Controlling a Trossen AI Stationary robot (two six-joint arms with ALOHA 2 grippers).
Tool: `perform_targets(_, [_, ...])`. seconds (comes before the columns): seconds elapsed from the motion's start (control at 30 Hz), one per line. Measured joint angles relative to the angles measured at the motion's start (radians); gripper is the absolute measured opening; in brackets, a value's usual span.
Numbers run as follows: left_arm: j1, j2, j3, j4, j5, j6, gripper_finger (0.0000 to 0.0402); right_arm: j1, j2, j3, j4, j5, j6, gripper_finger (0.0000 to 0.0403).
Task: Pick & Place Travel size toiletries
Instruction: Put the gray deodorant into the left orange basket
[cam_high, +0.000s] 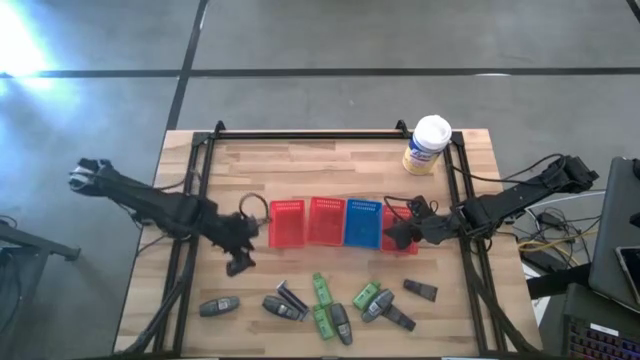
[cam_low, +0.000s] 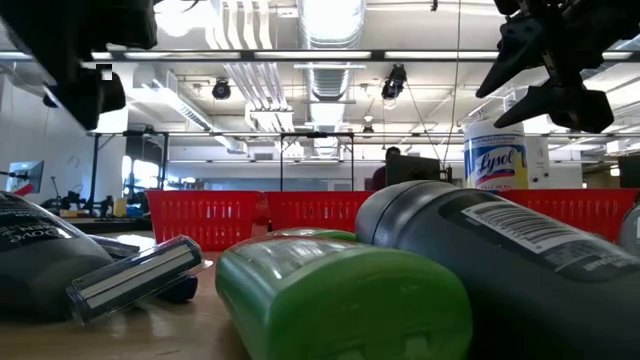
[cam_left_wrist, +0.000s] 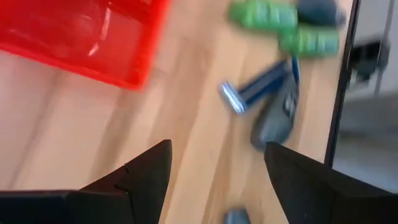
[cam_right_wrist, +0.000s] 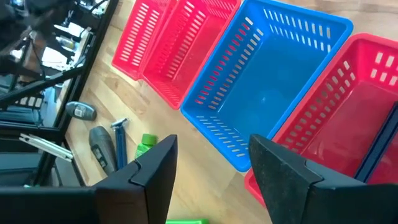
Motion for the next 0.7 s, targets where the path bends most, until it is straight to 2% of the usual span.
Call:
perform_targets(0.2, [-0.188,0.157,0.026,0.001,0.134,-0.048,0.0261,0.0,0.0,-0.003,-0.001,0.0,-0.015,0.0199])
perform_targets(0.4, [-0.382,0.297,0.046,-0.012,0.156,-0.244,0.0261,0.0,0.0,-0.011,-0.004,0.0,-0.021,0.0212])
perform_targets(0.53, [-0.425,0.359,0.088,-0.044,0.157,-0.391,0.0261,0.0,0.0,-0.017,-0.003,-0.001,-0.04,0.0219])
perform_targets(0.7, [-0.444,0.414,0.149,-0.125,0.151,-0.445,0.0265,0.0,0.0,-0.022,-0.003,-0.003,-0.042,0.0227])
